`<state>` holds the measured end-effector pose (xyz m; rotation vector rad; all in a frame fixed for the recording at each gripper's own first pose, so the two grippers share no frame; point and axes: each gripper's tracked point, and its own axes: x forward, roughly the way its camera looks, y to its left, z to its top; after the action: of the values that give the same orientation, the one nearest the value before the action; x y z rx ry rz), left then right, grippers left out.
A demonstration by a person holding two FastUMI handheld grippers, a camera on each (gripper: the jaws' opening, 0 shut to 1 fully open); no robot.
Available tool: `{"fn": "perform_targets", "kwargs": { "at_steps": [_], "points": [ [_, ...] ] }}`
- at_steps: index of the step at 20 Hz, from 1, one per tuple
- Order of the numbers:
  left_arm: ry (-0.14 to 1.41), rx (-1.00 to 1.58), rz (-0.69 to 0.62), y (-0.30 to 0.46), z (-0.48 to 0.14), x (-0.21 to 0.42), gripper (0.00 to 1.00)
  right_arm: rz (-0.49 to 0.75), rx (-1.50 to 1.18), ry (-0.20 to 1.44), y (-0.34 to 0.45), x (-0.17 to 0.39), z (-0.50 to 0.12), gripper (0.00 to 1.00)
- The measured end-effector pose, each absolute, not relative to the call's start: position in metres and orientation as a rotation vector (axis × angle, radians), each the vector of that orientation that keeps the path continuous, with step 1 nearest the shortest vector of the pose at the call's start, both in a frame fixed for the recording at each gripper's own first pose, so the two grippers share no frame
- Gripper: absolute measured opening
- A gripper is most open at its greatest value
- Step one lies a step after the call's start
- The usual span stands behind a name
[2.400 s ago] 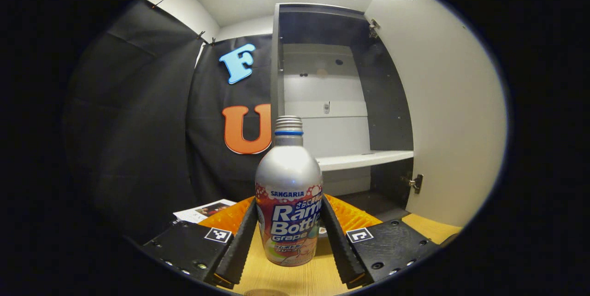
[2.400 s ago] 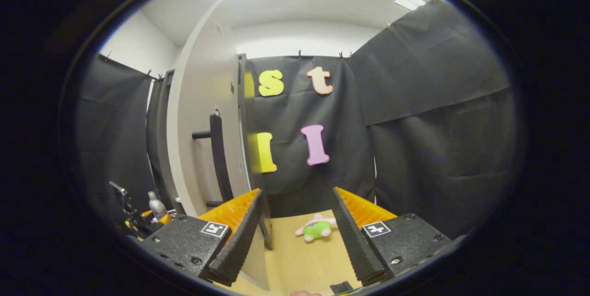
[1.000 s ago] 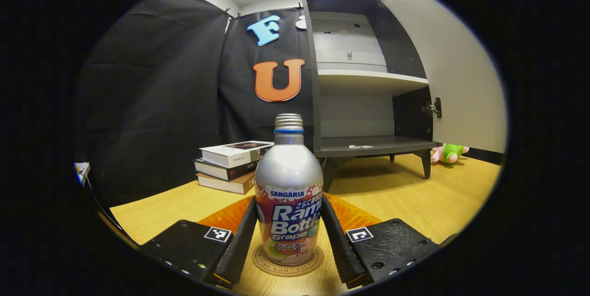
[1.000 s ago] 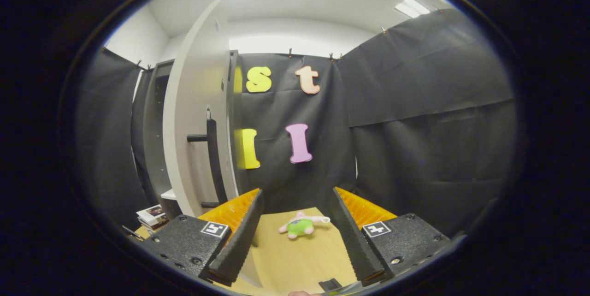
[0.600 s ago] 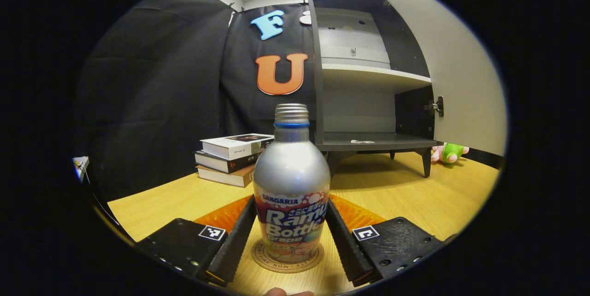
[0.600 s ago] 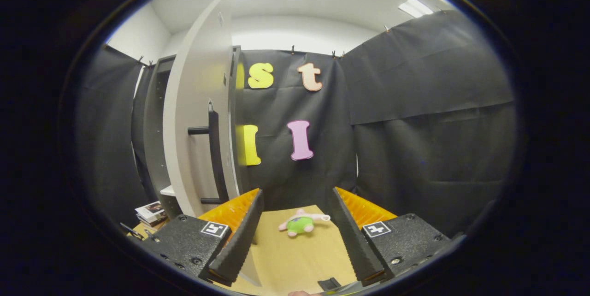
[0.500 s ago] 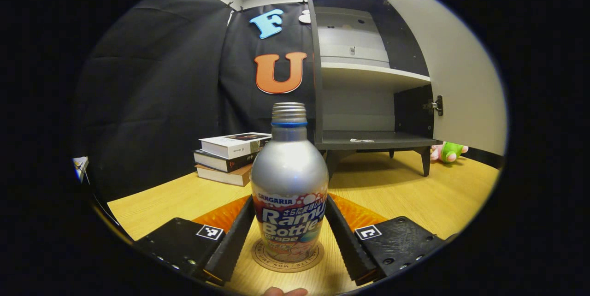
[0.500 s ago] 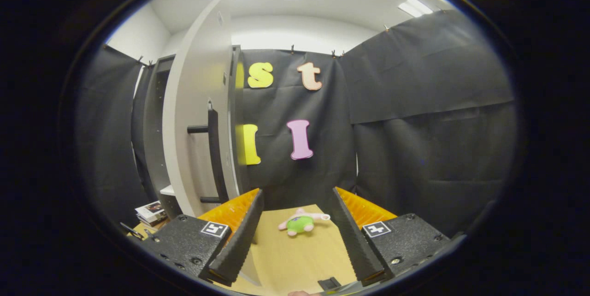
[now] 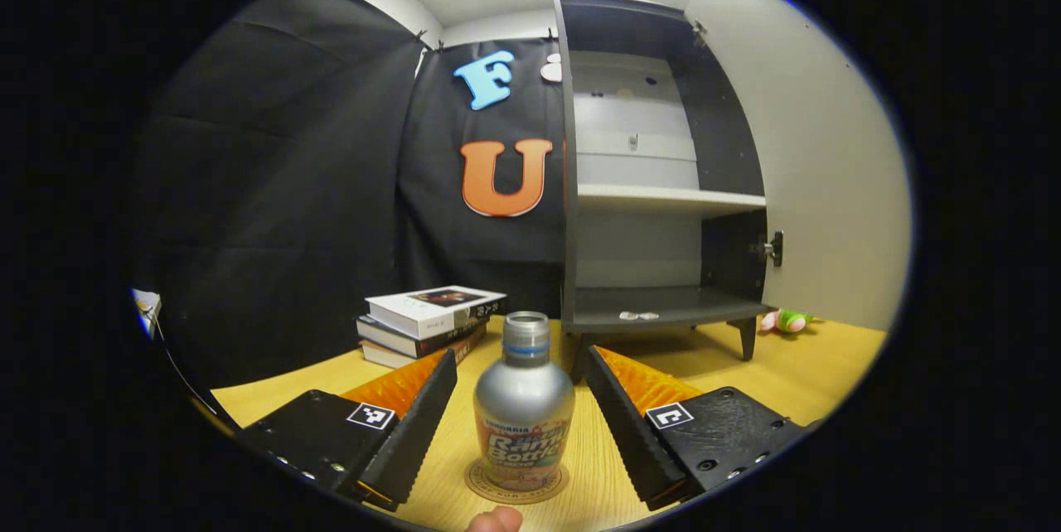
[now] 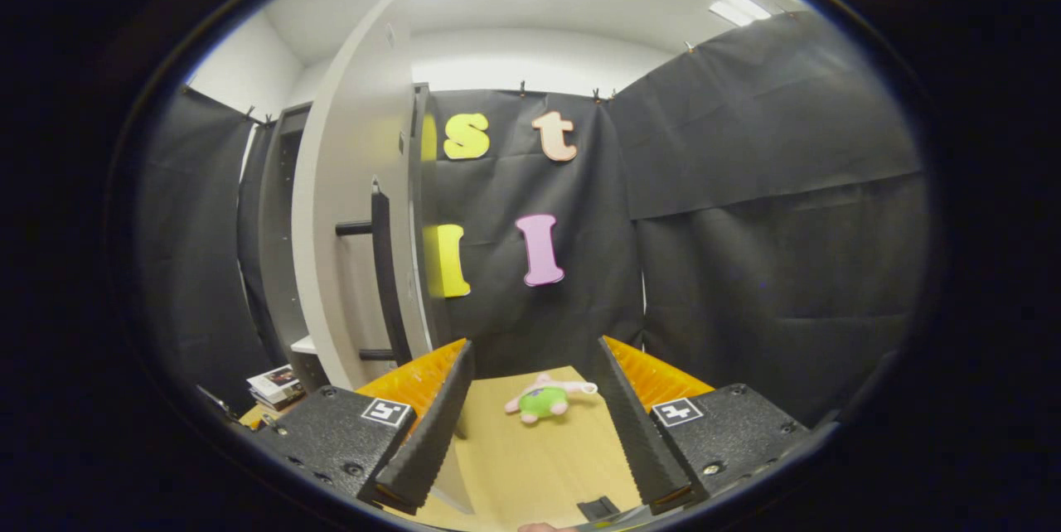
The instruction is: Open the cabinet door with the right hand, grasp the bottle in the cabinet with the left hand and place it on the coaster, then close the cabinet door with the right hand.
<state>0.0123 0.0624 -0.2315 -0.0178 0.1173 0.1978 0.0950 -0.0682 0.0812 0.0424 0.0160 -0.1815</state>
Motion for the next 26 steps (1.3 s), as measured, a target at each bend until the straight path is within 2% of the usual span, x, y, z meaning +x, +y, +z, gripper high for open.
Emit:
{"fn": "perform_targets", "kwargs": {
  "at_steps": [3, 11, 20, 21, 22, 25, 26],
  "points": [
    [0.071, -0.037, 0.173, 0.058, -0.184, 0.011, 0.94, -0.164, 0.045, 0.012, -0.066, 0.101, 0.08, 0.91],
    [0.064, -0.016, 0.135, 0.058, -0.078, 0.013, 0.94, -0.094, 0.041, -0.037, -0.057, 0.127, 0.083, 0.92],
    [0.016, 0.038, 0.087, 0.032, 0.018, 0.018, 0.94, 0.007, 0.096, -0.034, -0.043, 0.142, 0.071, 0.91],
    [0.012, 0.033, 0.074, 0.026, 0.021, 0.017, 0.84, 0.012, 0.088, -0.04, -0.041, 0.141, 0.071, 0.91],
    [0.018, 0.03, 0.062, 0.021, 0.022, 0.016, 0.94, 0.008, 0.079, -0.066, -0.042, 0.141, 0.073, 0.87],
    [0.027, 0.028, 0.047, 0.019, 0.022, 0.007, 0.96, 0.019, 0.073, -0.081, -0.034, 0.142, 0.073, 0.87],
    [0.026, 0.031, 0.051, 0.021, 0.023, 0.004, 1.0, 0.041, 0.082, -0.073, -0.028, 0.145, 0.071, 0.87]
  ]
}}
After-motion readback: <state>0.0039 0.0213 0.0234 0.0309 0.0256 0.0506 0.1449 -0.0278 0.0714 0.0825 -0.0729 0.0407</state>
